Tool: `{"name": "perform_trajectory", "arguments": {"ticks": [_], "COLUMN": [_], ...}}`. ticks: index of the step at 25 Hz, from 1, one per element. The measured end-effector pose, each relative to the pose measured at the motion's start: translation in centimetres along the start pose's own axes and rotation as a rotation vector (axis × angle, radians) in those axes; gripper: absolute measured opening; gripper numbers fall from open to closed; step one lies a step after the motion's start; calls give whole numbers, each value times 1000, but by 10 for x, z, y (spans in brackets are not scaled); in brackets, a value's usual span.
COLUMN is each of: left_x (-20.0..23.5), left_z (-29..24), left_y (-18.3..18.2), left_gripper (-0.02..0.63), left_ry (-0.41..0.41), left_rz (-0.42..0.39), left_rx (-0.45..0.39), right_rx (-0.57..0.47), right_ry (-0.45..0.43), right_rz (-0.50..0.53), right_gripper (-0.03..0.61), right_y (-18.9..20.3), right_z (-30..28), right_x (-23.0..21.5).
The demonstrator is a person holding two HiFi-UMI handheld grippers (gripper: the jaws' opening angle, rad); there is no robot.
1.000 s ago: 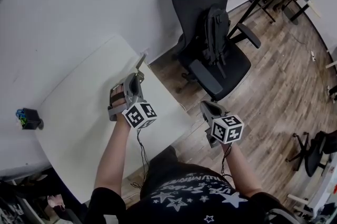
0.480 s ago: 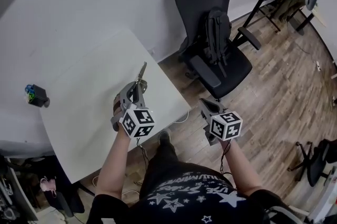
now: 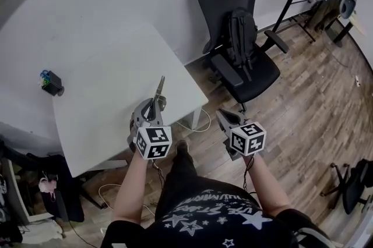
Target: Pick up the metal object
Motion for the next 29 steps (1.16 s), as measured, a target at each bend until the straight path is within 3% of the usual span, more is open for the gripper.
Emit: {"name": "perform_trajectory", "arguments": {"ticks": [11, 24, 29], "left_x": [-58, -98, -111], "left_z": [118, 190, 213], "left_y": [48, 99, 107], "left_gripper": [25, 25, 25], "left_ry": [-23, -32, -27], "left_rz": [127, 280, 295], "left_rx": [12, 68, 61], "right_rx": [18, 37, 45], "right_ry": [-7, -72, -80], "right_rz": [61, 68, 70], "right_gripper": [49, 49, 49], "right_y": [62, 107, 121], "right_z": [85, 121, 134], "right_x": [31, 53, 61]}}
Point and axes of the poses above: the fingertips, and each gripper's own axes: z backward along the fingers, x to its left, y out of its underside, the point moved 7 cm from there along z, backward along the fingers, and after that the axes turned 7 degrees about x, right-handed, at the moved point
